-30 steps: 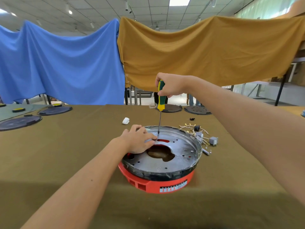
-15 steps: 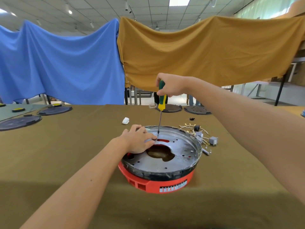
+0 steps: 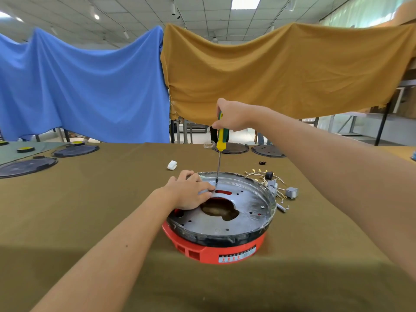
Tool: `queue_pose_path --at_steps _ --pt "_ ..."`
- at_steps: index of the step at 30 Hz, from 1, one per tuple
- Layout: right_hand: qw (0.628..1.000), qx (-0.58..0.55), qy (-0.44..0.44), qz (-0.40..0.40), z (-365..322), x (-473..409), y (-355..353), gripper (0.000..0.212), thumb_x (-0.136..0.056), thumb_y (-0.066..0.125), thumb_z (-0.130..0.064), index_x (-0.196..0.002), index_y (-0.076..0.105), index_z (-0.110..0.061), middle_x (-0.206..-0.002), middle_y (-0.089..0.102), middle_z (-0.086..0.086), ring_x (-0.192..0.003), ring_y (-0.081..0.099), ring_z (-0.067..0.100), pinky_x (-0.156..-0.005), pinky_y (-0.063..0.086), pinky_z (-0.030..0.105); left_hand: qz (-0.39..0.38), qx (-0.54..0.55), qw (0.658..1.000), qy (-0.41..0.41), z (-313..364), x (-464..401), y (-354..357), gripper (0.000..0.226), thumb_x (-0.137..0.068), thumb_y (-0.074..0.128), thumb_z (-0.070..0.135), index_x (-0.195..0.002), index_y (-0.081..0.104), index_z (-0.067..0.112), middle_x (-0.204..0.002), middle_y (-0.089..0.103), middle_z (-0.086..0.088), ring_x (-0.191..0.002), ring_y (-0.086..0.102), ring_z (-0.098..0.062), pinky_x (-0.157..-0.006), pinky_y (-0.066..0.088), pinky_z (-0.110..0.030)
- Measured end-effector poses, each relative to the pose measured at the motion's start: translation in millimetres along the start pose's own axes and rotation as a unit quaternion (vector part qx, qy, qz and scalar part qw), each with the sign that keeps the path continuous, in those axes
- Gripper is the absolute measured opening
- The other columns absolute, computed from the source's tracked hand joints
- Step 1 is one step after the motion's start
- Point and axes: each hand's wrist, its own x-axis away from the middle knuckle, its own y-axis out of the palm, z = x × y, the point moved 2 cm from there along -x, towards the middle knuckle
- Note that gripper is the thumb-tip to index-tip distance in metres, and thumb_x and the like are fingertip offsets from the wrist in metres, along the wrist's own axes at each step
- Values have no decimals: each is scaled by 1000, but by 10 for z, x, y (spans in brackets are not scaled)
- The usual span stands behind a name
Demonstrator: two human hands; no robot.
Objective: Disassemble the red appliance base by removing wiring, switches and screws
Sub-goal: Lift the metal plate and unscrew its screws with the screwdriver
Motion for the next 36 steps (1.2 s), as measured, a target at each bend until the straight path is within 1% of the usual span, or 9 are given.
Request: queue_pose_path --at_steps 5,10,12,16,21,24,28,32,36 --pt "991 -131 17 -1 -14 38 -59 35 -83 53 4 -117 49 -3 -93 51 7 -77 51 17 -61 47 25 1 2 1000 -1 -6 -4 -2 42 -102 24 55 -143 33 52 -149 32 4 -146 2 -20 -112 17 -53" --pt "999 41 20 12 28 6 6 37 -97 51 -48 -107 40 -14 -90 52 1 -74 47 15 -64 38 34 -2 3 1000 -2 7 12 -10 43 -102 24 54 -144 32 52 -150 31 4 -147 1 -21 -112 16 -55" --pt "997 67 9 28 33 -4 19 39 -99 48 -52 -106 38 -15 -86 52 2 -74 49 17 -64 38 35 -2 3 1000 -3 8 11 -12 43 -102 24 54 -144 32 51 -151 31 4 -147 1 -21 -113 16 -55" --pt "999 -44 -23 6 29 4 34 24 -99 58 -25 -114 42 -14 -88 51 4 -73 48 18 -59 39 29 -4 -1 1000 -4 8 7 -9 43 -103 23 53 -144 31 52 -153 29 5 -148 0 -21 -114 15 -55" --pt "984 -179 -3 13 42 29 20 39 -80 56 5 -115 48 -10 -93 49 6 -78 47 19 -63 42 30 -2 3 1000 -2 3 -2 -9 42 -103 24 52 -144 32 51 -152 29 4 -148 1 -20 -114 14 -56" --pt "991 -136 -3 12 40 11 48 27 -88 61 -17 -111 48 -12 -92 51 3 -77 48 17 -62 41 30 -4 6 1000 -1 1 -3 -1 42 -102 24 53 -143 33 51 -151 30 4 -148 0 -20 -114 14 -56" --pt "999 29 -11 42 18 1 40 39 -98 52 -51 -105 42 -14 -84 53 1 -71 48 16 -57 34 31 0 12 1000 -2 3 -9 -1 41 -102 25 54 -143 34 52 -150 31 5 -148 0 -19 -114 14 -55" --pt "998 -62 -27 9 7 9 49 26 -98 59 -21 -116 43 -13 -88 50 2 -74 47 18 -59 39 27 -1 8 1000 0 7 -5 1 42 -102 25 53 -143 33 51 -150 31 4 -148 0 -20 -115 14 -57" --pt "984 -176 -8 -10 -19 47 -4 43 -82 54 8 -121 44 -7 -89 48 6 -72 47 17 -58 42 27 -3 10 1000 2 0 -18 0 42 -102 25 53 -143 33 52 -151 30 4 -148 0 -20 -115 14 -57"
